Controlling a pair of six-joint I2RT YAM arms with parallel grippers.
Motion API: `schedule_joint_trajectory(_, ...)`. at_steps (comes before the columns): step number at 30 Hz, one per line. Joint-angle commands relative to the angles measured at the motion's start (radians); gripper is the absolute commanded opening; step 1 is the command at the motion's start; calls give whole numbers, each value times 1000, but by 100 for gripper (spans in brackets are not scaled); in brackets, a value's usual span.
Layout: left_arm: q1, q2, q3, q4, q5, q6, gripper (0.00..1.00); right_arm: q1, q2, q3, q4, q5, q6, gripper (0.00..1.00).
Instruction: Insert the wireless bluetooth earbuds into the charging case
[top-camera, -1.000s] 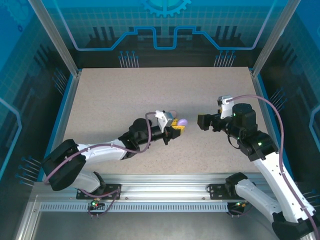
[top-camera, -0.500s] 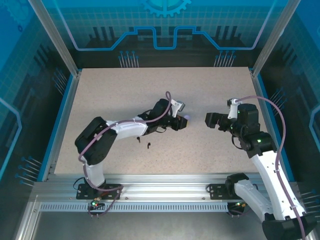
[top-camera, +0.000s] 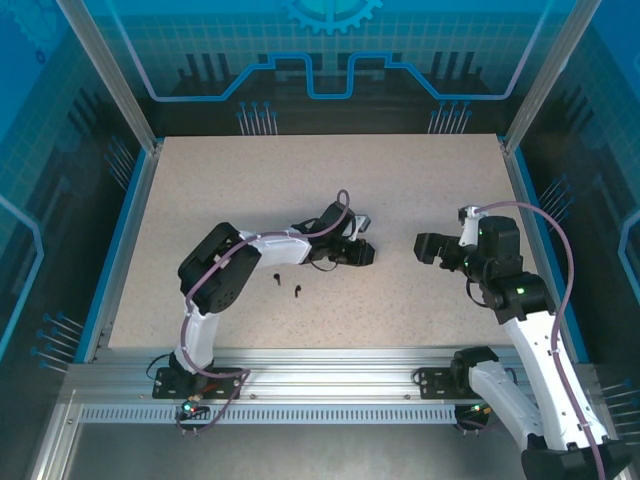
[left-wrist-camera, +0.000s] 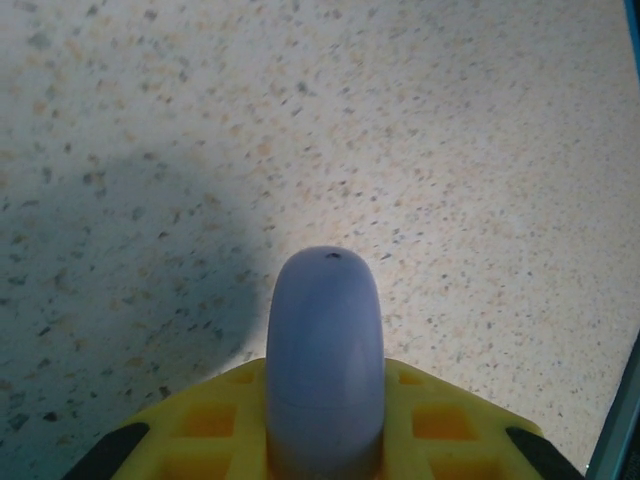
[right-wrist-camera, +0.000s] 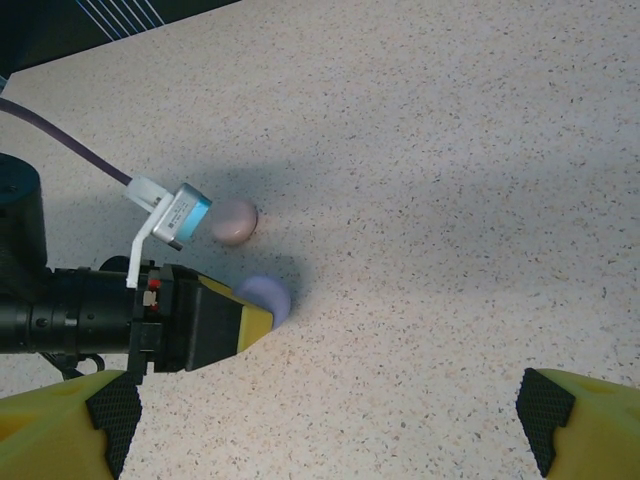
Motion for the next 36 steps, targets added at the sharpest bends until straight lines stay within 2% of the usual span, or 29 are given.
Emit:
schedule_joint_trajectory(1, 10, 17, 24, -35, 3, -18, 15, -18, -9, -9, -27, -18, 15, 100)
schedule_joint_trajectory(6, 19, 28, 19, -52, -19, -4, 21, -26, -3, -4, -42, -9, 28, 100)
schedule_joint_trajectory(12, 32, 13, -3, -64, -36, 7, 39, -29, 19, 23, -65, -21, 14, 100)
schedule_joint_trajectory(17, 42, -14, -23, -78, -51, 22, 46, -30, 31, 27, -71, -39, 7, 100)
schedule_joint_trajectory(21, 56, -92, -74, -82, -96, 47, 51, -29, 59, 62, -67, -102, -30, 100)
schedule_joint_trajectory(25, 78, -234, -172, -44, -137, 73, 57, -14, 110, 74, -39, -179, -64, 100)
schedule_joint_trajectory(28, 104, -363, -247, -39, -175, 91, 58, 52, 188, 111, -42, -166, -86, 97)
schedule_joint_trajectory(33, 177, -587, -386, -30, -245, 95, 60, 251, 376, 222, -62, -3, -130, 96)
schedule_joint_trajectory(36, 208, -728, -459, -38, -321, 100, 64, 348, 522, 311, -65, 41, -144, 95)
